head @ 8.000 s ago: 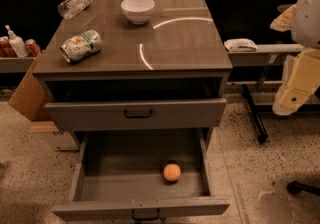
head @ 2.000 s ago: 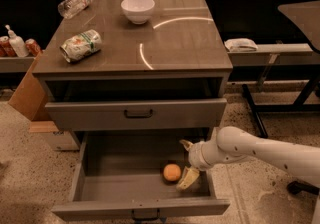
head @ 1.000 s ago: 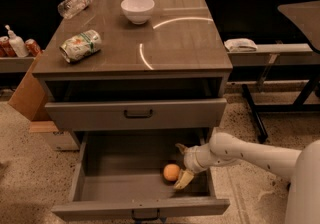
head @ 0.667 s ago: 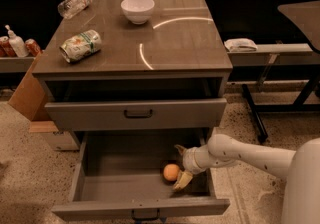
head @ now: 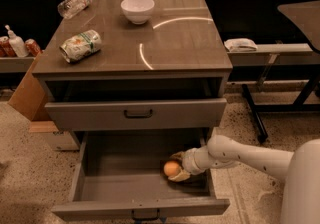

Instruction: Pick orange from middle drawer and place on counter

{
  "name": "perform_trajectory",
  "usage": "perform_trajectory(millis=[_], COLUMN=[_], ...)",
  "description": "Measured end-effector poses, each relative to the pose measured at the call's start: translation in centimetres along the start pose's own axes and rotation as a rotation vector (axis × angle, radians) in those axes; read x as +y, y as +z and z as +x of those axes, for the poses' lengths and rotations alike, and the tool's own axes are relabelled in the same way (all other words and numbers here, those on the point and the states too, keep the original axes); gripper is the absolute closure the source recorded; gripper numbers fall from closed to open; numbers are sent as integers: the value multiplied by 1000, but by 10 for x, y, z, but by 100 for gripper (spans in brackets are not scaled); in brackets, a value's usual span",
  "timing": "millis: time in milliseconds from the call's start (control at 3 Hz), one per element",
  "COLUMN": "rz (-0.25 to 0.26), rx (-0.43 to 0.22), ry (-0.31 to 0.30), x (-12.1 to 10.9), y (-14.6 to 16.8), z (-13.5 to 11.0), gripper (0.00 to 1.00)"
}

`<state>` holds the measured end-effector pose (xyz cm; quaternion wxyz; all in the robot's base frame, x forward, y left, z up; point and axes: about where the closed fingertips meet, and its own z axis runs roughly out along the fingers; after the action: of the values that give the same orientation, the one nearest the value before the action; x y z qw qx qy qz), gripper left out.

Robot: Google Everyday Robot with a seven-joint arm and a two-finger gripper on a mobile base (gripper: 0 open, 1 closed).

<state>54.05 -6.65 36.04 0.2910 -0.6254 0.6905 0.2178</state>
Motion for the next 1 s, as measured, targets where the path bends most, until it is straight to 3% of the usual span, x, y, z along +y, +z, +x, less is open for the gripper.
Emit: perform_trajectory(millis=[667, 1000], rz=[20, 43], rx=[-113, -199], ry=[-1, -17], x=[13, 18], y=[-36, -75], z=[-11, -16], gripper=[89, 100])
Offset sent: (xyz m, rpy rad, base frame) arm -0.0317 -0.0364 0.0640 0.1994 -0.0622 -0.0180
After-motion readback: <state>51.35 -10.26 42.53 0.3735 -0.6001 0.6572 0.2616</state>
